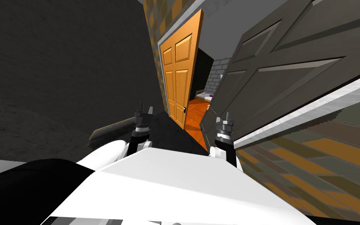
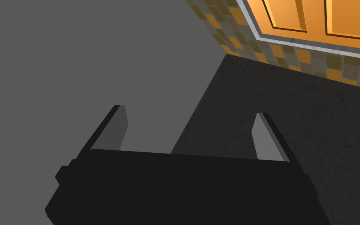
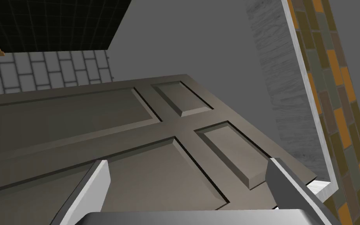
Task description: Push the door open
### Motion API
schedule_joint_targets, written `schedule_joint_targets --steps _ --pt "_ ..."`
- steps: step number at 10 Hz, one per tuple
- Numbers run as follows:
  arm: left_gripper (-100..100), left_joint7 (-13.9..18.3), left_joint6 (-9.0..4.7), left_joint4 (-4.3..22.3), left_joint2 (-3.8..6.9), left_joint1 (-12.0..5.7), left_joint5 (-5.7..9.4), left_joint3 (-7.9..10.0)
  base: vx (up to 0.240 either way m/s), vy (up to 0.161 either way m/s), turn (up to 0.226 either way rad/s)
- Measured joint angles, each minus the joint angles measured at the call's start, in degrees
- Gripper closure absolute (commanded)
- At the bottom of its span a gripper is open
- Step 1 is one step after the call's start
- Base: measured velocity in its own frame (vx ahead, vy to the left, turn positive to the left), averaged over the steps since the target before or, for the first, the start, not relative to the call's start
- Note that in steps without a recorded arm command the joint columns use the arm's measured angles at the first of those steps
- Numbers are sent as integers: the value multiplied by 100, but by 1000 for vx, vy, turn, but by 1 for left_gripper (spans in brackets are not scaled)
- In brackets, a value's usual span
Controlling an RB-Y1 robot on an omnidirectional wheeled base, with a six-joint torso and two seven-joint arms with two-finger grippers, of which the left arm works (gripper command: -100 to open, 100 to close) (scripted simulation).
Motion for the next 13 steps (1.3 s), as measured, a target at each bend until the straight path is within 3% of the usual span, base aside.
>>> schedule_joint_targets --steps 3,8,13 --pt "-100 2 -36 350 52 -130 5 -48 123 34 -65" --pt "-100 -19 -131 843 100 -192 -16 -226 95 22 -64" --pt "-100 -24 -250 1582 160 -410 -17 -371 95 33 -81"
